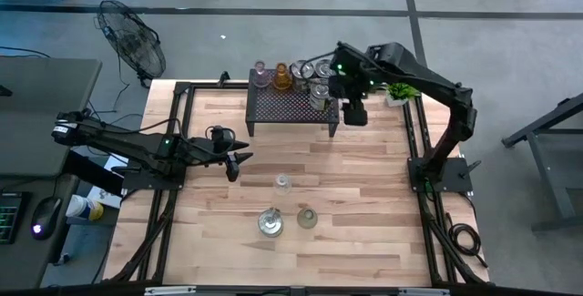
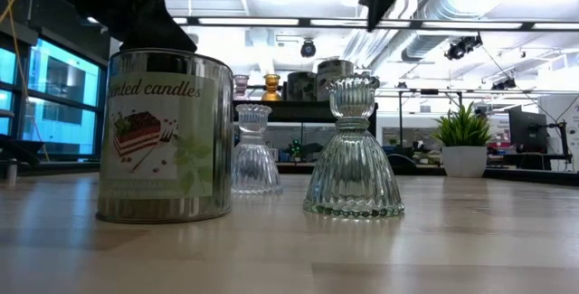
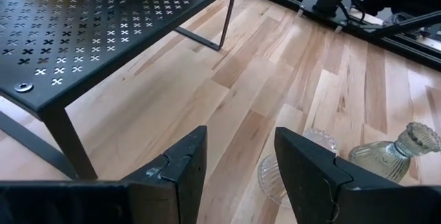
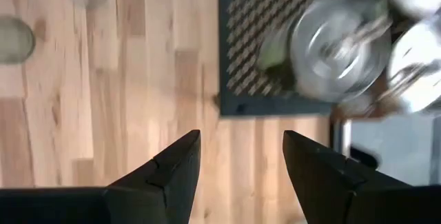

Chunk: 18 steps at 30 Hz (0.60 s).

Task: Pick & Place candle stick holders
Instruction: Put the transparent glass candlestick on the shelf aligned with the other candlesticks

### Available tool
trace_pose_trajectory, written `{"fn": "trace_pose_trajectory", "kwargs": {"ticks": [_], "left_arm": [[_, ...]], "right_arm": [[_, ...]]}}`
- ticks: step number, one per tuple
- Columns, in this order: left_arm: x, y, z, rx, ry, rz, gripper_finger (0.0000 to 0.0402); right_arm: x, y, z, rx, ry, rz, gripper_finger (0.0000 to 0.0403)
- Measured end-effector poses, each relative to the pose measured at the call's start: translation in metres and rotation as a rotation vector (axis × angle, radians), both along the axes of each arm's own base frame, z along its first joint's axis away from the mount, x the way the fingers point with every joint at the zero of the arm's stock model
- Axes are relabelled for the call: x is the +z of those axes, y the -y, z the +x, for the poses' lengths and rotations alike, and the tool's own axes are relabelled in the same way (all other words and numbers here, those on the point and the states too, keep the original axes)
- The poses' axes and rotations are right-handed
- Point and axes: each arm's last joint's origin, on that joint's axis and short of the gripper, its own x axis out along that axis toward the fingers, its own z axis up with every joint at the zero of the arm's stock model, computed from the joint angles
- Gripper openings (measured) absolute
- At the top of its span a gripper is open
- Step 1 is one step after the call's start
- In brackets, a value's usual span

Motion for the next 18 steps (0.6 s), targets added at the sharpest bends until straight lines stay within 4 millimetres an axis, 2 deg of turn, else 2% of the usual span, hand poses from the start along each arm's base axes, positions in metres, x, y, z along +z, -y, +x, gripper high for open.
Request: {"fn": "trace_pose_trajectory", "kwargs": {"ticks": [5, 12, 18], "left_arm": [[0.000, -0.001, 0.000, 0.009, -0.007, 0.032, 0.0166], [0.001, 0.000, 0.000, 0.015, 0.010, 0.021, 0.0166], [-0.005, -0.001, 0.005, 0.038, -0.022, 0.029, 0.0166]], "right_arm": [[-0.028, -0.014, -0.019, -0.001, 0.001, 0.005, 0.0199], [-0.070, -0.041, -0.047, 0.008, 0.237, -0.070, 0.0199], [-0.119, -0.055, -0.065, -0.016, 0.368, -0.127, 0.0199]]}}
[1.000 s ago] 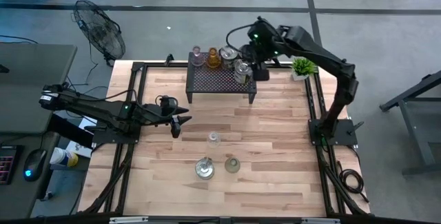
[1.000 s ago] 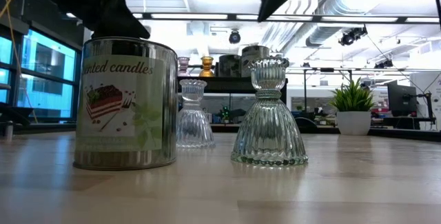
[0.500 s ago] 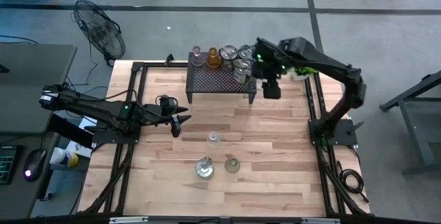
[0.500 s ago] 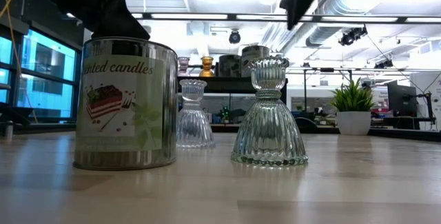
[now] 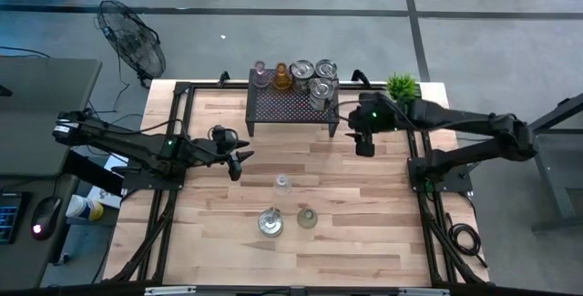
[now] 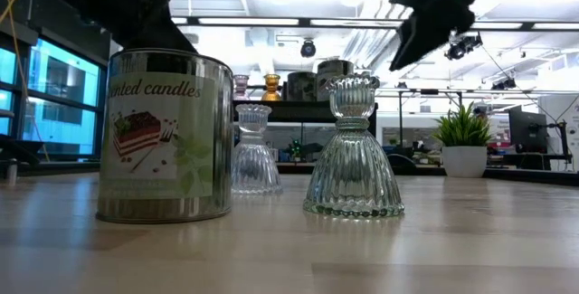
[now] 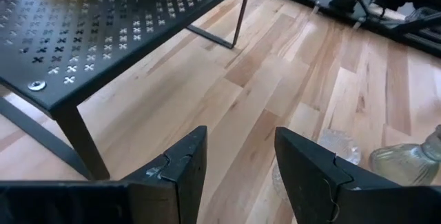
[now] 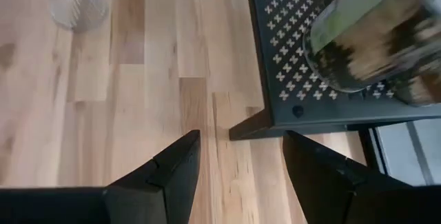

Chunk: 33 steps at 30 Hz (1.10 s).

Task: Pick & Place candle stick holders
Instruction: Put the transparent glass candlestick on the shelf aligned with the other candlesticks

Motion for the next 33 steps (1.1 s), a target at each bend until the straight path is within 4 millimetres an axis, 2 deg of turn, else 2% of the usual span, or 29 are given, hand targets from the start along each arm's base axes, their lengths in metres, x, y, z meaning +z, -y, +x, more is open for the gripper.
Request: {"fn": "trace_pose_trajectory", "kwargs": {"ticks": [8, 13, 17, 25, 33], "left_arm": [[0.010, -0.011, 0.026, 0.035, -0.010, -0.091, 0.0166], [0.011, -0.025, 0.050, 0.023, -0.117, -0.186, 0.0165], [0.018, -0.032, 0.066, -0.010, -0.249, -0.302, 0.0165], [0.046, -0.033, 0.095, -0.012, -0.339, -0.374, 0.0165], [0.045, -0.033, 0.118, 0.154, -0.477, -0.537, 0.0165]], "right_arm": [[-0.047, -0.003, -0.014, -0.104, 0.185, 0.025, 0.0199], [-0.077, -0.007, -0.018, -0.100, 0.233, 0.012, 0.0199], [-0.092, -0.010, -0.021, -0.094, 0.250, 0.004, 0.0199], [-0.100, -0.020, -0.022, -0.051, 0.234, 0.019, 0.0199], [-0.099, -0.025, -0.021, -0.067, 0.233, -0.033, 0.0199]]}}
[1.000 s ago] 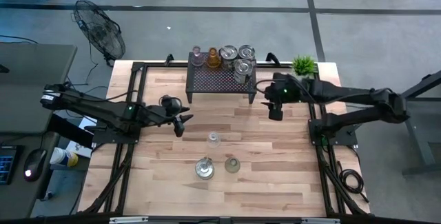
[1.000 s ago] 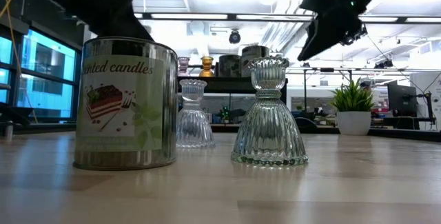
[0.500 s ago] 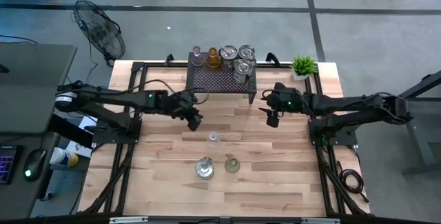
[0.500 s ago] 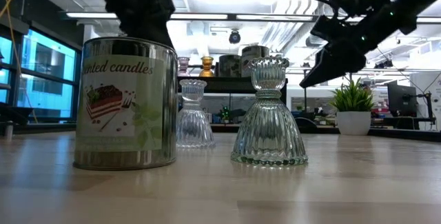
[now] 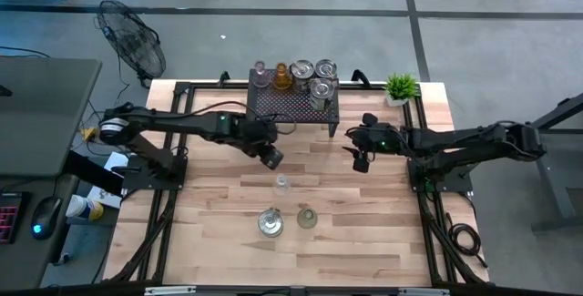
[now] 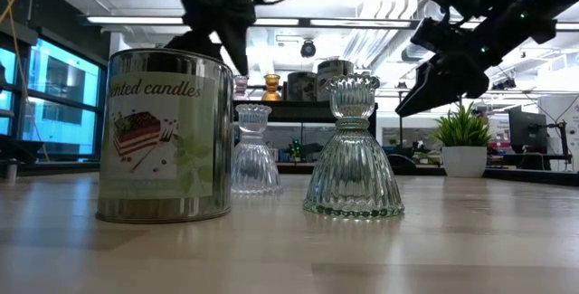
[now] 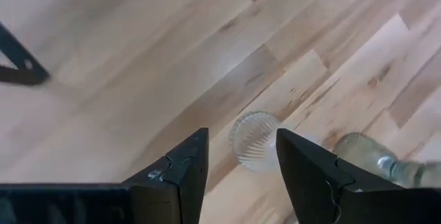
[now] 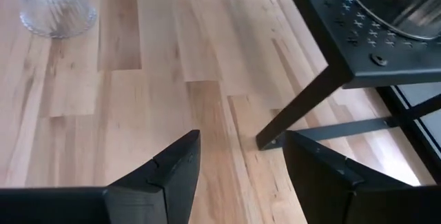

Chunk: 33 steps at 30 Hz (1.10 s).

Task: Pick & Place candle stick holders
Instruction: Put the transparent glass candlestick on the shelf aligned with the other candlesticks

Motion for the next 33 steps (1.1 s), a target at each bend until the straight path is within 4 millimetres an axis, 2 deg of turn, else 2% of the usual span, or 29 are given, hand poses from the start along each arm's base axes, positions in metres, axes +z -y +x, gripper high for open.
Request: {"fn": "trace_pose_trajectory", "kwargs": {"ticks": [6, 12, 16, 21, 30, 33], "left_arm": [[-0.008, 0.003, 0.013, 0.073, -0.058, -0.094, 0.0165], [-0.013, 0.016, 0.026, 0.068, -0.073, -0.147, 0.0165], [-0.011, 0.025, 0.028, 0.078, -0.062, -0.158, 0.0165], [-0.019, 0.035, 0.032, 0.092, -0.083, -0.176, 0.0165], [-0.034, 0.035, 0.047, 0.076, -0.079, -0.210, 0.0165], [-0.041, 0.036, 0.045, 0.074, -0.130, -0.227, 0.0165]], "right_arm": [[0.000, -0.004, 0.001, 0.022, 0.003, 0.000, 0.0199], [0.000, -0.006, 0.001, 0.032, 0.006, 0.001, 0.0199], [0.001, -0.008, 0.002, 0.040, 0.009, 0.001, 0.0199], [0.001, -0.010, 0.002, 0.046, 0.010, 0.002, 0.0199], [0.001, -0.010, 0.002, 0.050, 0.015, 0.007, 0.0199], [0.001, -0.010, 0.002, 0.046, 0.021, 0.011, 0.0199]]}}
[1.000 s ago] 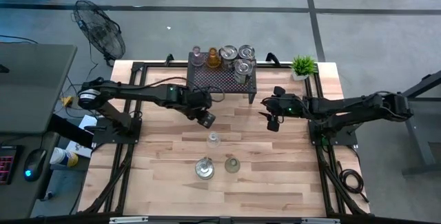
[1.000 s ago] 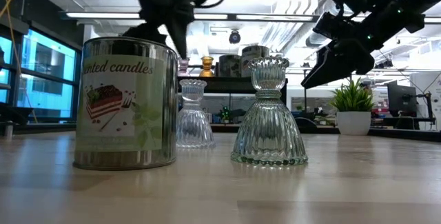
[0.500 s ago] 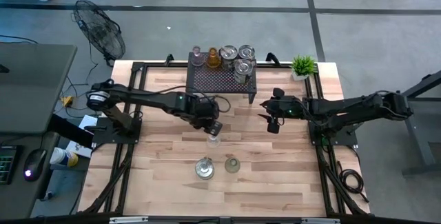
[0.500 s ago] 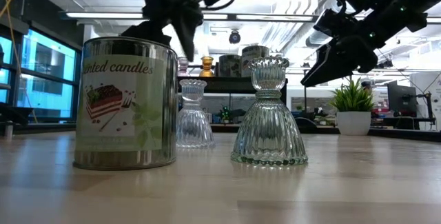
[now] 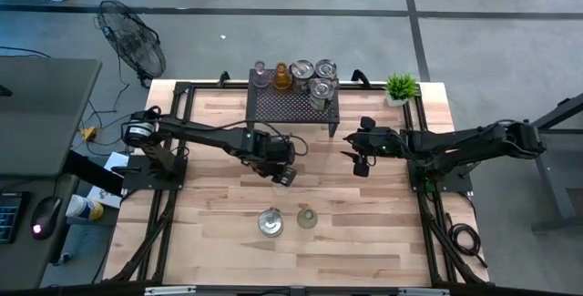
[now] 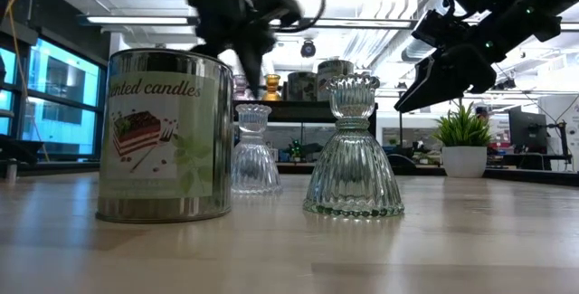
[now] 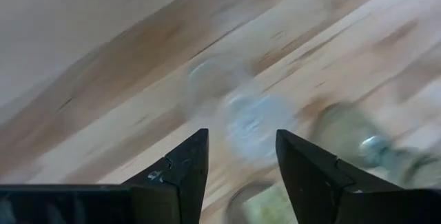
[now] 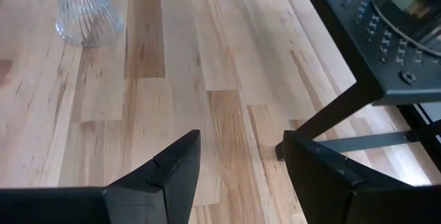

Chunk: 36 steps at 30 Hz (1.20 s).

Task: Pick & Place candle stick holders
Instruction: Put the transparent glass candlestick on the shelf aligned with the other candlesticks

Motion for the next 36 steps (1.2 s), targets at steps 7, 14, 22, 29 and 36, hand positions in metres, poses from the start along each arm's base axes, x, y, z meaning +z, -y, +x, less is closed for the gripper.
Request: {"fn": "trace_pose_trajectory", "kwargs": {"ticks": [7, 14, 22, 29, 36], "left_arm": [[-0.004, 0.000, 0.002, -0.001, -0.010, 0.001, 0.0165], [-0.004, 0.000, 0.002, 0.005, -0.010, 0.009, 0.0165], [-0.010, 0.000, 0.005, 0.006, -0.023, 0.010, 0.0165], [-0.022, 0.002, 0.009, -0.016, -0.066, -0.035, 0.0165], [-0.023, 0.002, 0.009, -0.016, -0.065, -0.029, 0.0165]], "right_arm": [[0.000, 0.000, 0.000, 0.004, 0.002, 0.005, 0.0199], [0.000, 0.000, 0.000, 0.006, 0.003, 0.006, 0.0199], [0.001, 0.000, 0.000, 0.006, 0.006, 0.005, 0.0199], [0.001, 0.000, 0.000, 0.006, 0.008, 0.005, 0.0199], [0.001, 0.000, 0.000, 0.007, 0.008, 0.003, 0.0199]]}}
